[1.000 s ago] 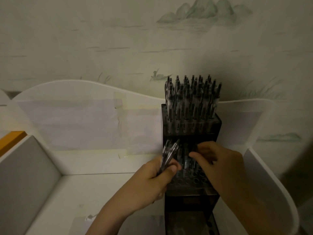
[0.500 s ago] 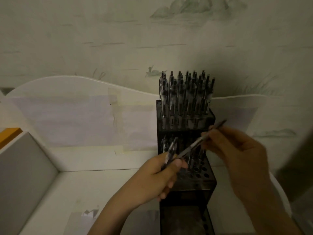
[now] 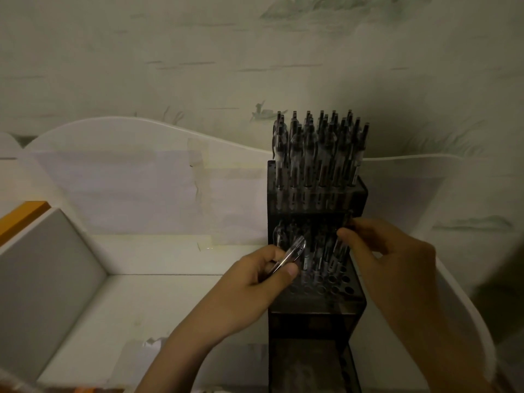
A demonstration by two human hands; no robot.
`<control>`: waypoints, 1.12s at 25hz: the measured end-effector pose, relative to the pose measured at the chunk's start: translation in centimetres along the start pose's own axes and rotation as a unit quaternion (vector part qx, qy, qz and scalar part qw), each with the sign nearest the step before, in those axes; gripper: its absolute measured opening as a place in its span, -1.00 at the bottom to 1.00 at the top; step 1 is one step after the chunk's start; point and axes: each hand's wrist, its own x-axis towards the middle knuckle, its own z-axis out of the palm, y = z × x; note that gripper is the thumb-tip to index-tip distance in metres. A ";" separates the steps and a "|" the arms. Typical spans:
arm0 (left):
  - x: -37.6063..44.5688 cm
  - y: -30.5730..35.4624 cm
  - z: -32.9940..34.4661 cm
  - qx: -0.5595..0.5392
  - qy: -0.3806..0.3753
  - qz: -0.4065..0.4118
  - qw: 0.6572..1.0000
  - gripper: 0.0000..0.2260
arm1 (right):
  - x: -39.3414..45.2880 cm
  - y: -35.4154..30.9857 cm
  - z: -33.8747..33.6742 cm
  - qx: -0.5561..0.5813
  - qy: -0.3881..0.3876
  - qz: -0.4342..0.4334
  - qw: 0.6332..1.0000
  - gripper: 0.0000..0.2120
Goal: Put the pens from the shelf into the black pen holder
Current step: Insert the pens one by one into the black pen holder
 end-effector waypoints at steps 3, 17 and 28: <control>-0.2 0.0 0.0 -0.016 -0.002 0.001 1.000 -0.84 | 0.1 0.0 0.2 -0.001 -0.004 -0.004 1.000 -0.85; -0.2 0.9 1.6 -0.004 -0.041 0.025 0.999 -0.77 | -3.2 -1.6 0.1 0.097 -0.098 0.028 0.990 -0.85; -2.3 2.4 0.2 0.295 0.130 0.085 0.943 -0.66 | 0.7 -2.1 -4.0 0.126 0.032 0.039 0.991 -0.89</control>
